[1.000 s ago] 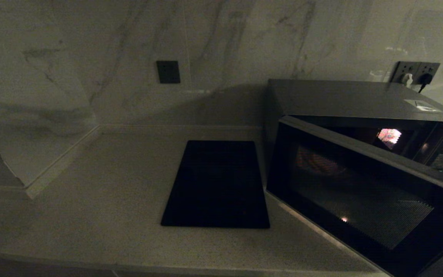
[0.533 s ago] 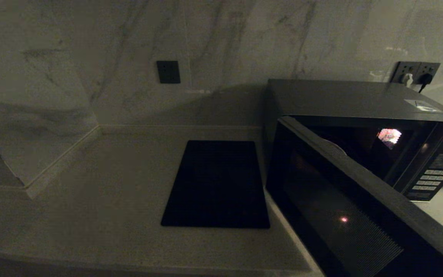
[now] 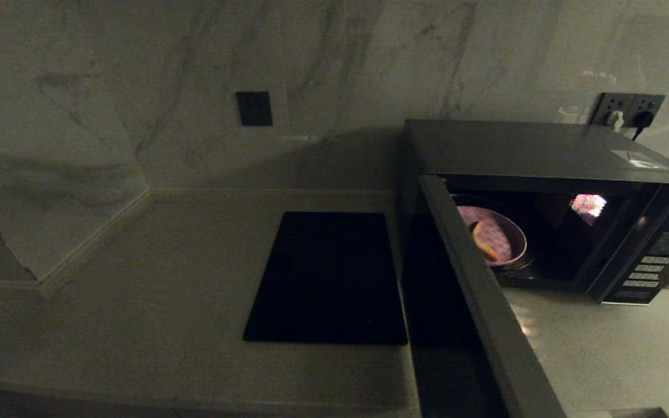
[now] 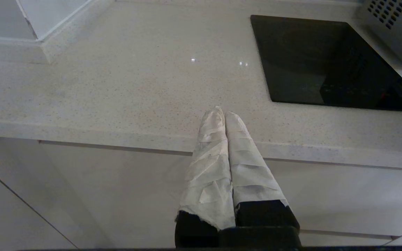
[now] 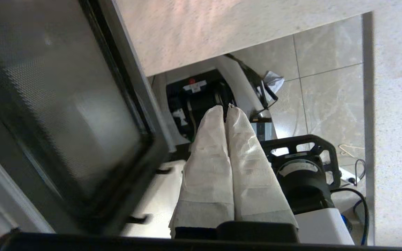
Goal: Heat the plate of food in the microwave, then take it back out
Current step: Open the microwave oven, then take the plate out of the microwave
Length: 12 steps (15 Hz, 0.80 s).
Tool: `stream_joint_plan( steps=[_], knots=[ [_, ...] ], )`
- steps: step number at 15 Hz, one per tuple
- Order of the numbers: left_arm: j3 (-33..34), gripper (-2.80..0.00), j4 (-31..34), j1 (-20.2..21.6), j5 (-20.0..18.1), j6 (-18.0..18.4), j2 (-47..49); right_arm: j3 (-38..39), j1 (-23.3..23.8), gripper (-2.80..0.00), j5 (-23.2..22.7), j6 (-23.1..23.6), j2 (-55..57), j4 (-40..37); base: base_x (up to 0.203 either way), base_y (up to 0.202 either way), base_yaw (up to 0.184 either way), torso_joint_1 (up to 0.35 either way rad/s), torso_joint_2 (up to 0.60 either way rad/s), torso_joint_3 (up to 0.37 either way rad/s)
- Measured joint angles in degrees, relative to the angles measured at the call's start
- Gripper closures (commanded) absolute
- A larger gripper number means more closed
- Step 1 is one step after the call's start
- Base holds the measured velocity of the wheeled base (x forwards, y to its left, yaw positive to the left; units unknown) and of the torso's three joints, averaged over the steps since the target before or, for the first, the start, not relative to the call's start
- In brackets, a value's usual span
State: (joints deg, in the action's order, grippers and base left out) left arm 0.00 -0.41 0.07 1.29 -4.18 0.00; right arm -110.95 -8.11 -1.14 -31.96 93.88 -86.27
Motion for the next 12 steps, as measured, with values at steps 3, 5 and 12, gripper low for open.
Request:
stream_joint_plan(
  steps=[3, 5, 12],
  knots=[
    [0.0, 0.0, 0.0, 0.0, 0.0, 0.0, 0.0, 1.0, -0.2, 0.0, -0.1, -2.6, -0.2, 0.7, 0.0, 0.0, 0.0, 0.0, 0.0, 0.0],
    [0.0, 0.0, 0.0, 0.0, 0.0, 0.0, 0.0, 1.8, 1.1, 0.0, 0.3, -8.3, -0.2, 4.8, 0.0, 0.0, 0.0, 0.0, 0.0, 0.0],
    [0.0, 0.0, 0.0, 0.0, 0.0, 0.0, 0.0, 21.0, 8.2, 0.0, -0.5, -16.1, 1.3, 27.8, 0.0, 0.0, 0.0, 0.0, 0.0, 0.0]
  ],
)
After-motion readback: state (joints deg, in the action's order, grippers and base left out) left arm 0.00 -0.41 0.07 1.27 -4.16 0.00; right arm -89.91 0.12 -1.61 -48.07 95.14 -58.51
